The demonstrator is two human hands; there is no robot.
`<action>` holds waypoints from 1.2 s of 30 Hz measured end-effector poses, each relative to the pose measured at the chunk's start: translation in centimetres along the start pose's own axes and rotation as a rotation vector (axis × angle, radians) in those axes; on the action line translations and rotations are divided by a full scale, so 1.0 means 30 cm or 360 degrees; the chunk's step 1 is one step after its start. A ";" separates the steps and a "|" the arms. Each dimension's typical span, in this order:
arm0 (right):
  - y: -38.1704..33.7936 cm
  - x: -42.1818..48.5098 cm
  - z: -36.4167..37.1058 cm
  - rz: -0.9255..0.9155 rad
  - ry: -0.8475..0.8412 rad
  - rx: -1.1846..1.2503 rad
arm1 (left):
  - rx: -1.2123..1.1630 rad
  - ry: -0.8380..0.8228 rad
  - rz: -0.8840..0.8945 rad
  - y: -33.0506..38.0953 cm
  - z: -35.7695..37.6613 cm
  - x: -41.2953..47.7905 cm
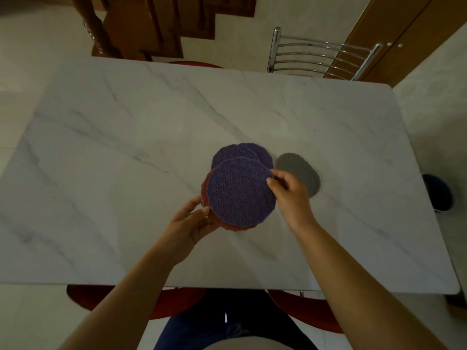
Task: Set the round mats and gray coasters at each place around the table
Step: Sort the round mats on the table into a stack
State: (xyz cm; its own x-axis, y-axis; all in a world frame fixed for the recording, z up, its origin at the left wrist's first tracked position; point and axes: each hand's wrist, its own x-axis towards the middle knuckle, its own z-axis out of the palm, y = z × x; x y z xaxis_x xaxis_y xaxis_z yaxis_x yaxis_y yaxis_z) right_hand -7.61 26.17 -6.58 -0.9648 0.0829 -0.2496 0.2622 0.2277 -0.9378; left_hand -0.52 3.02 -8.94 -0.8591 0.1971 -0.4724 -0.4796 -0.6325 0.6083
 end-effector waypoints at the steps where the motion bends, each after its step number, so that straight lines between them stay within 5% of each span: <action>1: 0.006 -0.005 0.006 0.0034 -0.0027 0.0010 | 0.0005 -0.0008 0.0011 -0.001 -0.001 0.000; 22: 0.046 -0.002 0.046 0.0155 -0.0309 -0.0040 | 0.0166 0.0169 -0.0047 0.031 -0.058 -0.012; 29: 0.082 0.227 0.074 0.0218 -0.0250 -0.1161 | 0.0140 0.0236 -0.0036 0.031 -0.100 -0.033; 36: 0.093 0.264 0.163 0.0470 -0.0224 -0.1570 | 0.0064 0.0289 -0.0034 0.024 -0.115 -0.042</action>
State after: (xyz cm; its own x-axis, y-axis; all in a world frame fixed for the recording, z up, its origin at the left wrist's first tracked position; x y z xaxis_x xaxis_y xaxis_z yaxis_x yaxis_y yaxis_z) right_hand -14.62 22.71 -12.36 -0.8364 0.1651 -0.5227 0.3281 0.9147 -0.2361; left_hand 0.83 -0.25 -10.12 -0.8041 0.0693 -0.5904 -0.5071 -0.5982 0.6205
